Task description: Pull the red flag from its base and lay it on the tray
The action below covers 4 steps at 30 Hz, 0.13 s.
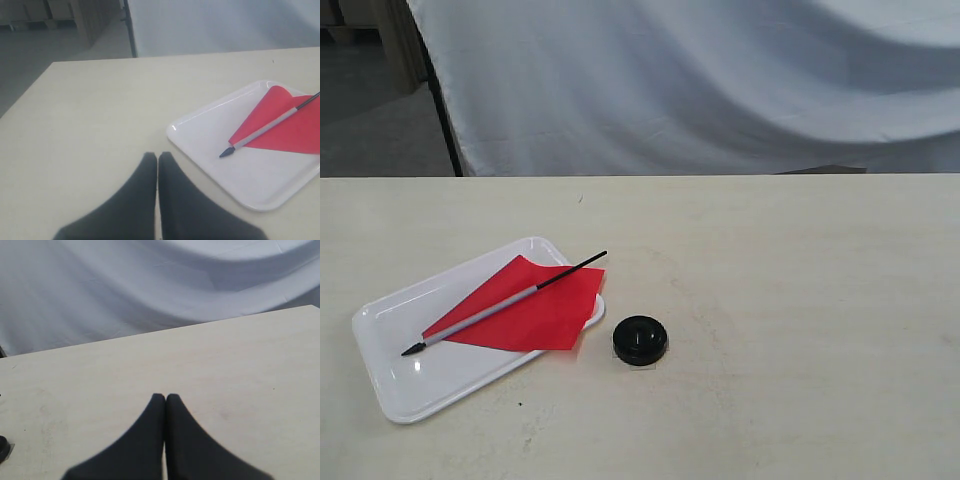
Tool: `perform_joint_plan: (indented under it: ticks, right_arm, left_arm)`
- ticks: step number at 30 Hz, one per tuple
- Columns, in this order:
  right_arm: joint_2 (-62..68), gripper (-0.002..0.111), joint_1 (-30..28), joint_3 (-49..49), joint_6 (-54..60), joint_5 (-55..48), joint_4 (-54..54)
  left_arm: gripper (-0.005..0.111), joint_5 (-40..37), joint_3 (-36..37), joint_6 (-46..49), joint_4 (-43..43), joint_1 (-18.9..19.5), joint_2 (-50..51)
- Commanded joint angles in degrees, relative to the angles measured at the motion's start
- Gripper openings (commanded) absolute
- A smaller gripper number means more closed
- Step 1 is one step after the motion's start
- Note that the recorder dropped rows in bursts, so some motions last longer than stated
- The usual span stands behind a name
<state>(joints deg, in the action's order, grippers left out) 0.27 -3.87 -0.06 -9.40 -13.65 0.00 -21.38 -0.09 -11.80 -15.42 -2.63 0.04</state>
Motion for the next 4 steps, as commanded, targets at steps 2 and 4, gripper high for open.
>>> perform_joint_plan:
  ticks: [2,4]
  right_arm:
    - [-0.3,0.000,0.2,0.1,-0.2,0.0,0.0]
    - [-0.3,0.000,0.2,0.1,-0.2,0.0,0.0]
  left_arm:
    - [0.001,0.0,0.1,-0.1,0.2,0.0,0.0]
    - [0.001,0.0,0.1,-0.1,0.2,0.0,0.0]
